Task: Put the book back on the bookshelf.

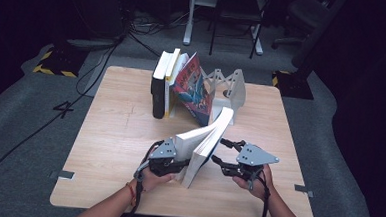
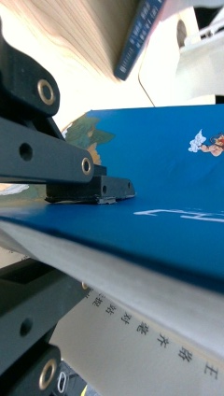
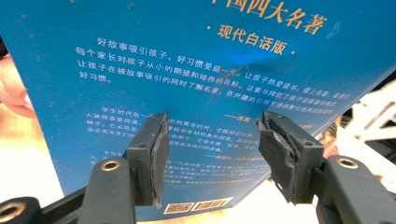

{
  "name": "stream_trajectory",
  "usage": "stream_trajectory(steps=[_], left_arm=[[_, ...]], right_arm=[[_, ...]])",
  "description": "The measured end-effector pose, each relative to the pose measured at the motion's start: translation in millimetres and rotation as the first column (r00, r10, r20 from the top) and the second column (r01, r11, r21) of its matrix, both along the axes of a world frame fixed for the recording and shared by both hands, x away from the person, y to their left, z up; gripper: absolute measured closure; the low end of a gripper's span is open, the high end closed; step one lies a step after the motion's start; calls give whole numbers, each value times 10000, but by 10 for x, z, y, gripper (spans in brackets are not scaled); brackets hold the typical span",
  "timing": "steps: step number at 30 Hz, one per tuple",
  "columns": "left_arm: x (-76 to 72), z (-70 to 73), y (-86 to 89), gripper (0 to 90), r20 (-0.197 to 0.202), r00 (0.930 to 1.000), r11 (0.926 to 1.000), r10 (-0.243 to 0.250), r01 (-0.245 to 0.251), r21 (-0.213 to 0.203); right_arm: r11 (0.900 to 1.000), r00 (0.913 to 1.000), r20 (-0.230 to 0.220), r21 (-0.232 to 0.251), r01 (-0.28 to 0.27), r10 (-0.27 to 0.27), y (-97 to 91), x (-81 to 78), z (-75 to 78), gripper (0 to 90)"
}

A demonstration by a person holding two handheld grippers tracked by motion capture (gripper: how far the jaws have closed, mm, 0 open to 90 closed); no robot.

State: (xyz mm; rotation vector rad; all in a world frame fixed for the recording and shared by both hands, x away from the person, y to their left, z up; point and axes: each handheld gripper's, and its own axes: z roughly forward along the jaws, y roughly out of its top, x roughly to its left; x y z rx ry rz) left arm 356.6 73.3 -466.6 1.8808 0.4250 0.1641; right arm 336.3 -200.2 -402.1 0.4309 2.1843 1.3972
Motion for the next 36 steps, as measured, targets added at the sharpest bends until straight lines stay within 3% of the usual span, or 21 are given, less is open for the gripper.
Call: stream_trajectory(steps=[4,10,15,18,21,23,26,31,34,35,36], left_arm=[[46,2,-65,750,131,9999,9999,96,-97,58],[13,50,35,692,410,9984,9979,380,-401,510],[-108,54,137,654,807,9959,9925,411,-500,1113],[-219,41,193,584,1004,9942,9844,377,-542,1673],[-322,14,248,523,818,9953,9792,519,-668,1918],[-411,-5,284,427,700,9961,9786,543,-670,1946],[-517,-17,273,356,750,9959,9746,508,-659,2142],[-599,-27,155,268,746,9961,9761,467,-614,2084],[-594,-47,37,238,803,9923,9728,938,-1085,2048],[-576,-54,-24,236,727,9894,9732,1259,-1374,1846],[-576,-54,-24,238,727,9894,9732,1259,-1374,1846]], right_arm=[[9996,9996,50,15,281,-281,-75,-3,-9,428],[9996,9995,140,71,274,-275,-56,-32,-28,458],[10000,10000,31,-37,89,-89,-6,-74,-52,457],[9999,10000,-42,-136,-42,42,50,-89,-92,453],[9992,9999,-81,-380,-127,124,102,-106,-130,448],[9986,9997,-101,-485,-224,219,151,-111,-165,447],[9976,9995,-171,-627,-279,269,206,-103,-205,442],[9979,9989,-407,-594,-244,220,278,-71,-273,437],[9971,9991,-414,-745,-145,114,313,-46,-330,429],[9976,9990,-444,-689,-98,67,314,-33,-340,420],[9976,9990,-444,-689,-98,67,314,-33,-340,420]])
